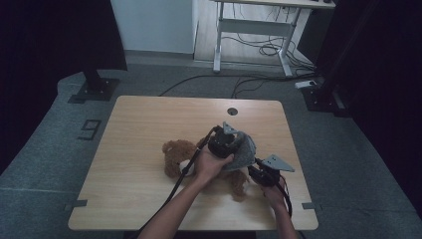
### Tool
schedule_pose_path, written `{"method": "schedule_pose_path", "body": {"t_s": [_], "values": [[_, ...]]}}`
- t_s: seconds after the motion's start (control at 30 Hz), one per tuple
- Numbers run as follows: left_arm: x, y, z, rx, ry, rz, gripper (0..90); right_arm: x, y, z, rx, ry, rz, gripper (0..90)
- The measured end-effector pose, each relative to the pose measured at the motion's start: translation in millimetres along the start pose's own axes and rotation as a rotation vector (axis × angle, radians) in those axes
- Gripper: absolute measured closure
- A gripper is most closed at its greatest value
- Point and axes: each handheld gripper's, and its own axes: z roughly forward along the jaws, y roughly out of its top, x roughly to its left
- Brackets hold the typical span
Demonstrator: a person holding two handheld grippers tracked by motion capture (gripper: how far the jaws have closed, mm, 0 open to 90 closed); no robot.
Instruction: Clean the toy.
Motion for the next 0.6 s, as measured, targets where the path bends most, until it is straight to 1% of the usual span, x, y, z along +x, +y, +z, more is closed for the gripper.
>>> {"method": "schedule_pose_path", "body": {"t_s": [0.07, 0.13, 0.27, 0.33, 0.4, 0.47, 0.53, 0.6], "values": [[5.3, -5.5, -1.5, -0.001, -0.001, -0.016, 79.1, -0.4, -0.8, 0.5, 0.002, 0.001, -0.002, 69.7], [9.4, -9.3, -5.8, -0.003, 0.005, -0.023, 79.2, -1.2, -1.0, 0.4, -0.006, 0.003, -0.005, 69.7], [18.2, -18.3, -17.9, -0.004, 0.015, -0.037, 79.4, -3.0, -0.2, -1.9, -0.011, 0.008, 0.004, 69.7], [22.5, -23.0, -25.6, -0.007, 0.027, -0.034, 79.5, -3.2, -0.4, -1.8, -0.01, 0.005, 0.002, 69.7], [28.0, -28.0, -34.3, -0.007, 0.046, -0.027, 79.8, -3.4, -1.0, -1.4, -0.007, 0.005, 0.004, 69.6], [35.6, -32.6, -43.0, -0.008, 0.068, -0.03, 79.9, -4.0, -1.8, -1.0, -0.006, 0.004, 0.006, 69.6], [45.4, -36.8, -50.3, -0.002, 0.106, -0.039, 80.0, -5.1, -2.5, -0.7, -0.006, 0.002, 0.006, 69.5], [57.9, -42.2, -56.9, 0.004, 0.126, -0.062, 80.1, -6.2, -2.9, -0.7, -0.004, -0.002, 0.011, 69.5]]}}
